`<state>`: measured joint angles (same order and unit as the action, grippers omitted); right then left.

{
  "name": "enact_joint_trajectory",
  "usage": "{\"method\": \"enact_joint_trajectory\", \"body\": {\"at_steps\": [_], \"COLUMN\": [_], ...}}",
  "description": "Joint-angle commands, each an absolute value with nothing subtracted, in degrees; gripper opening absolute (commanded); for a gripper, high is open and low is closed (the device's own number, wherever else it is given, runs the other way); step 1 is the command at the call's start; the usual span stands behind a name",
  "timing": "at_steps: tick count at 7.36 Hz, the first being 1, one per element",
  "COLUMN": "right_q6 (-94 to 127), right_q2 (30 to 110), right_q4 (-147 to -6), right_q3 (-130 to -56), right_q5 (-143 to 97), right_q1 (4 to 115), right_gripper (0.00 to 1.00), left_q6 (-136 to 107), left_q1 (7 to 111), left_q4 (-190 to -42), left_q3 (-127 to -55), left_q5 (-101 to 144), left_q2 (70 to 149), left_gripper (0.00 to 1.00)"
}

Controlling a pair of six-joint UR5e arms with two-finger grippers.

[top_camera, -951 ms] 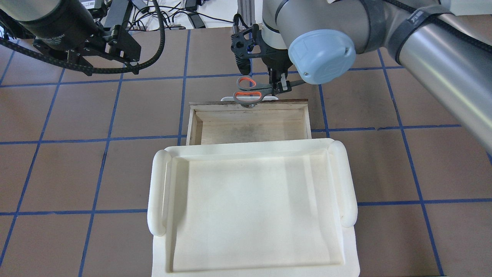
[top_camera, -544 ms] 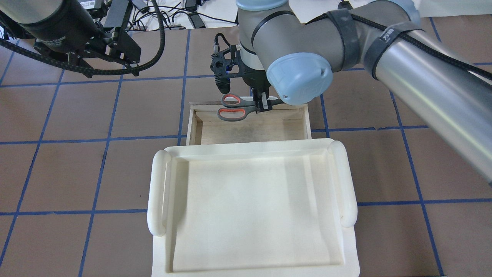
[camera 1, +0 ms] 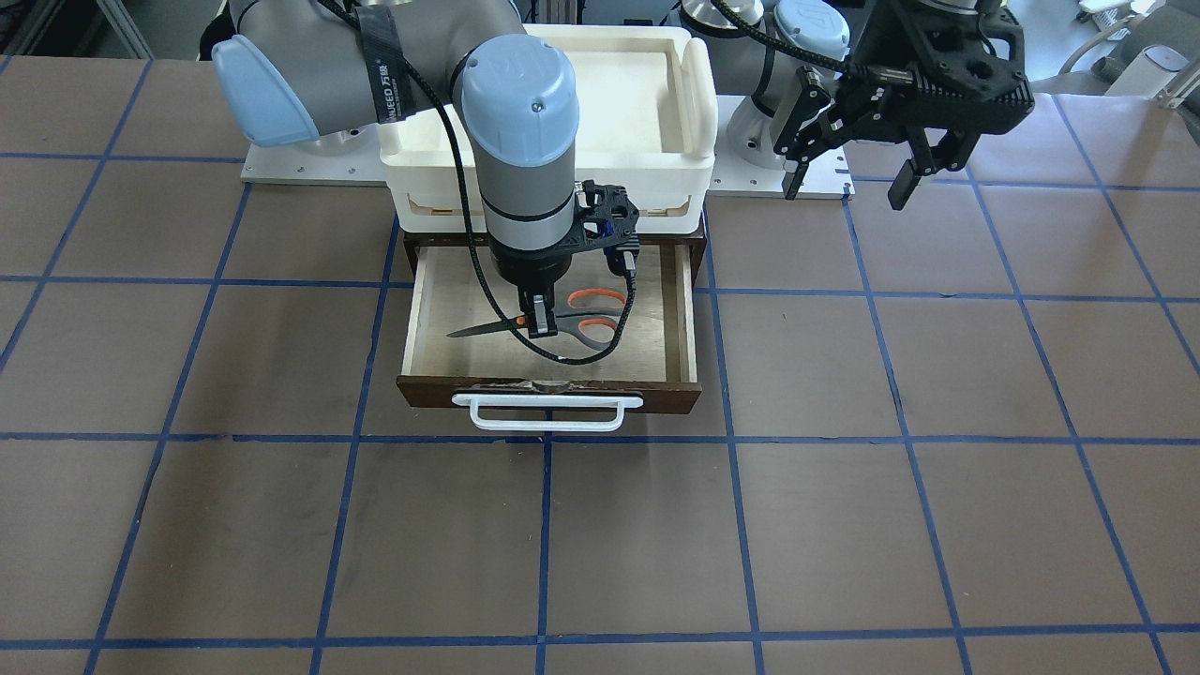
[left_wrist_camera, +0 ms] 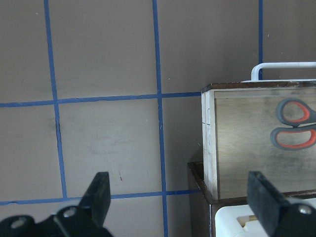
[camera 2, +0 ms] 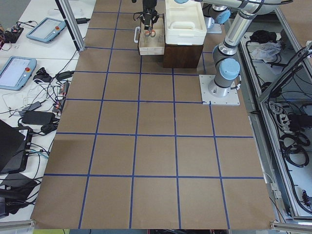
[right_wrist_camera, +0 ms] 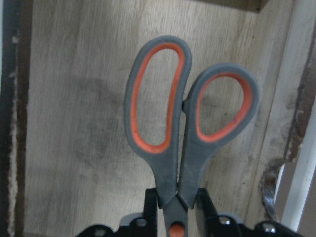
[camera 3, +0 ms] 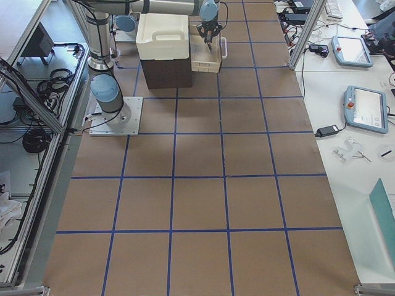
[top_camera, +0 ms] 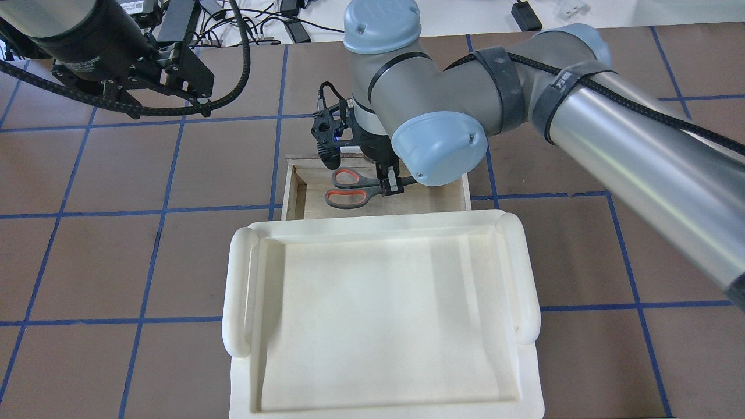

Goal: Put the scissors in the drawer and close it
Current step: 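Lower the scissors into the drawer and open the right gripper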

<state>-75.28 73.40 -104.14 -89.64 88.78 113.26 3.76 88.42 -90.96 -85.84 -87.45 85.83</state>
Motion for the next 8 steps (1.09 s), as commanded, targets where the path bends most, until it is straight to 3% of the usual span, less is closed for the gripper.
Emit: {"method": "enact_joint_trajectory", "body": {"at_steps": [1,2,3,4,7,8], "right_q6": [-74.2,-74.2,-74.2,-74.2,-68.2,-57.7], "right_q2": [72.6,72.7,72.9,73.0,75.1,76.6], "right_q4": [-104.3,-104.3,-104.3,-104.3,-106.5,-107.4], "right_q3": [-90.0,-90.0,-90.0,-89.9,-89.0,-88.9], "right_q5": [88.9,88.8,88.7,88.6,89.6,89.6], "right_q1": [113.8,113.8,113.8,113.7,112.3,110.8], "right_gripper": [0.05,0.35,0.73,0.83,0.87,1.0], "left_q6": [3.8,3.5,3.2,3.3,4.0,3.7], "left_q1": [88.4,88.5,88.9,88.9,88.7,88.8], "left_q4": [-91.0,-91.0,-91.0,-90.9,-90.9,-90.9], "left_q3": [-85.9,-85.9,-86.5,-87.1,-87.2,-87.2], "left_q5": [-87.5,-87.5,-87.6,-87.6,-87.8,-87.6], "left_q2": [85.8,85.9,85.8,85.5,85.4,85.4], "left_gripper": [1.0,1.0,1.0,1.0,1.0,1.0]}}
